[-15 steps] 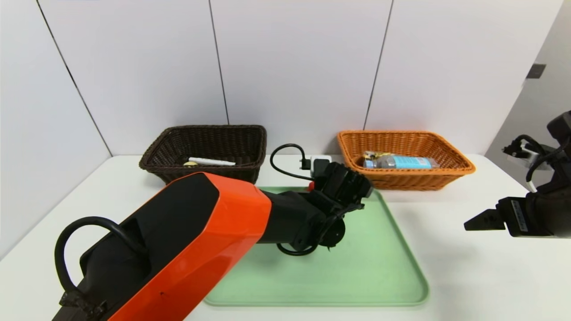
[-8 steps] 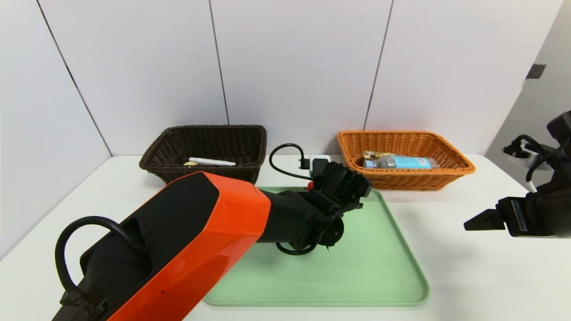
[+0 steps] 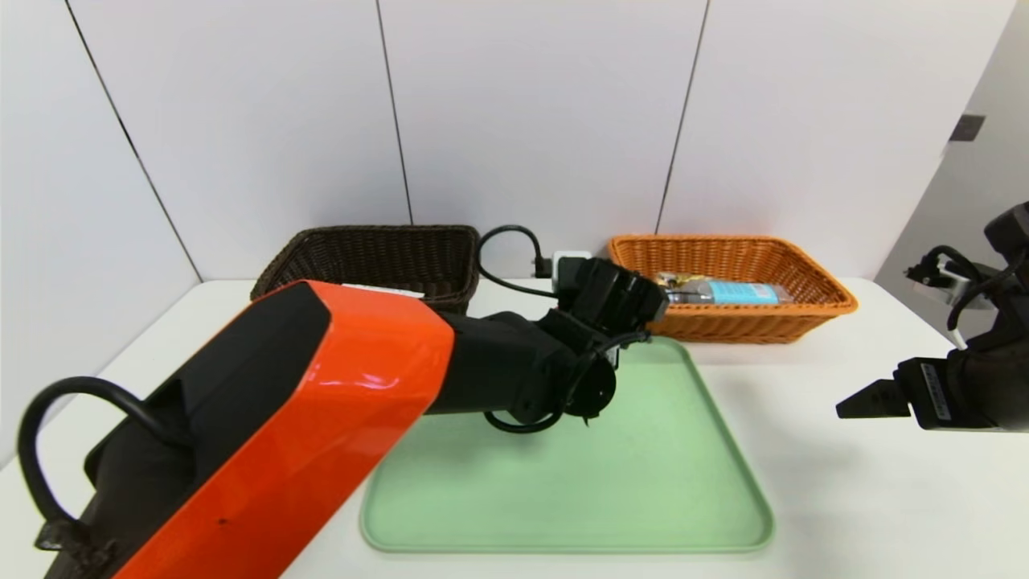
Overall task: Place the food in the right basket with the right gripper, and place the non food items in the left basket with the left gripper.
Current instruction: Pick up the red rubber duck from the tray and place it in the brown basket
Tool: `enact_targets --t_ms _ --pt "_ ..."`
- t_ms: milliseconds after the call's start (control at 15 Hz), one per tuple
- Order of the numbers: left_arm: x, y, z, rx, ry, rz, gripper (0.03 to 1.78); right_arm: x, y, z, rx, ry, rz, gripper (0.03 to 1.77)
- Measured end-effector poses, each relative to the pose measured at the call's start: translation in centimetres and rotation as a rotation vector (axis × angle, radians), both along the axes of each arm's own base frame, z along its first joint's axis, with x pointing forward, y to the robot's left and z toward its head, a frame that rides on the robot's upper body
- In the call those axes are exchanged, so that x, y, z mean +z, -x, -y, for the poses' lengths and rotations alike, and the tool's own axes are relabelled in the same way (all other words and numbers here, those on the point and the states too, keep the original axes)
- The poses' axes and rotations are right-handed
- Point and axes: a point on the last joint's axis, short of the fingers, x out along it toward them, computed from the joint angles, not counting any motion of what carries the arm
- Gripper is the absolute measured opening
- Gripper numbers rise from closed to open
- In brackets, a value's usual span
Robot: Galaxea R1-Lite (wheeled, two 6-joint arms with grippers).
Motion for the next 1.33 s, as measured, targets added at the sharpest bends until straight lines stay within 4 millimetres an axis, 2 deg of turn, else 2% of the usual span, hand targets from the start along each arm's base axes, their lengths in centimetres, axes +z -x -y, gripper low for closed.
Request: enact_targets --t_ms 333,467,533,800,1067,1333 --pt "9.8 2.1 -3.1 -0.078 0.102 0.013 0.7 -0.1 0.0 0.0 0.0 0.001 -0.007 1.71" --pt "12.8 3.3 -4.8 -0.107 0.122 -0.004 0.7 -0.2 0.0 -0.1 0.001 0.0 -0.009 1.71" --pt "13.7 3.6 -5.7 -0.11 0.131 -0.023 0.69 -0.2 0.0 -0.1 0.002 0.0 -0.009 1.71" --pt "15.5 3.4 -10.7 -0.11 0.209 -0.176 0.69 -0.1 0.0 -0.1 0.002 0.0 -0.005 1.71" --pt "16.1 0.5 -17.0 0.014 0.264 -0.236 0.68 -0.1 0.1 -0.1 0.001 0.0 -0.006 1.71" --pt "14.8 -1.9 -22.3 0.138 0.243 -0.273 0.68 -0.1 0.1 -0.1 0.001 0.0 -0.008 1.71"
